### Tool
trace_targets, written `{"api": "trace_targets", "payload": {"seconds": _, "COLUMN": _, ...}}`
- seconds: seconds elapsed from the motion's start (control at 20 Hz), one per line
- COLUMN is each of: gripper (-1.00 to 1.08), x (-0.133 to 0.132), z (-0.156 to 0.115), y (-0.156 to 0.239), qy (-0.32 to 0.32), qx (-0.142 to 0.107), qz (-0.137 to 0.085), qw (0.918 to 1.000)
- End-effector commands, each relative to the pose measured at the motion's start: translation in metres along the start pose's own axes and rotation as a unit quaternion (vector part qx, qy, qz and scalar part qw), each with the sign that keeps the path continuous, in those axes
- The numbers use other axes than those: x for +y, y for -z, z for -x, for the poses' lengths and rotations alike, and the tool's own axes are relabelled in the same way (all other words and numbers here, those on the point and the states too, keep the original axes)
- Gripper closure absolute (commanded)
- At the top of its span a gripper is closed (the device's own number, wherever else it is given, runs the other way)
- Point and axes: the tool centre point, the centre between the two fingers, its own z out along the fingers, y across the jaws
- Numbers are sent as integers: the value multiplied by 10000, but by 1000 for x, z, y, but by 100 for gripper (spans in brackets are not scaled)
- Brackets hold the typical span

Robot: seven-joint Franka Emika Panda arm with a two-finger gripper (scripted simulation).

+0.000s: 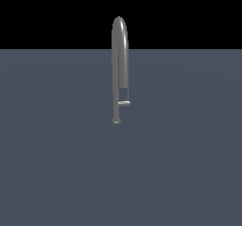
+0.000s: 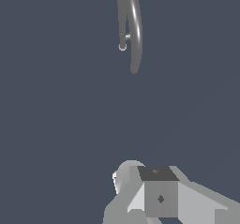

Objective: Turn on the faucet by rotating a designated handle.

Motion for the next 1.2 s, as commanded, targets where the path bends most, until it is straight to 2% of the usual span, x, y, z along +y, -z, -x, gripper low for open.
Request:
{"api": "trace_targets", "payload": {"seconds": 0.0, "gripper": 108, "x": -1, "z": -8, "y": -1, "qy": -87, "qx": -106, "qz": -85, "qw": 9999}}
{"api": "trace_targets", "payload": {"seconds": 0.3, "gripper": 108, "x": -3, "z": -37, "y": -6, "qy": -382, "qx": -462, "qz": -375, "qw": 9975}}
{"api": "trace_targets", "payload": {"seconds": 0.6, "gripper": 108, "x": -4, "z": -71, "y": -14, "qy": -735, "qx": -889, "qz": -723, "qw": 9907}}
{"api": "trace_targets", "payload": {"seconds": 0.9, "gripper": 108, "x": -3, "z": -106, "y": -26, "qy": -1095, "qx": -1326, "qz": -1083, "qw": 9791}}
{"api": "trace_targets", "payload": {"seconds": 1.15, "gripper": 108, "x": -1, "z": -134, "y": -38, "qy": -1397, "qx": -1695, "qz": -1388, "qw": 9657}}
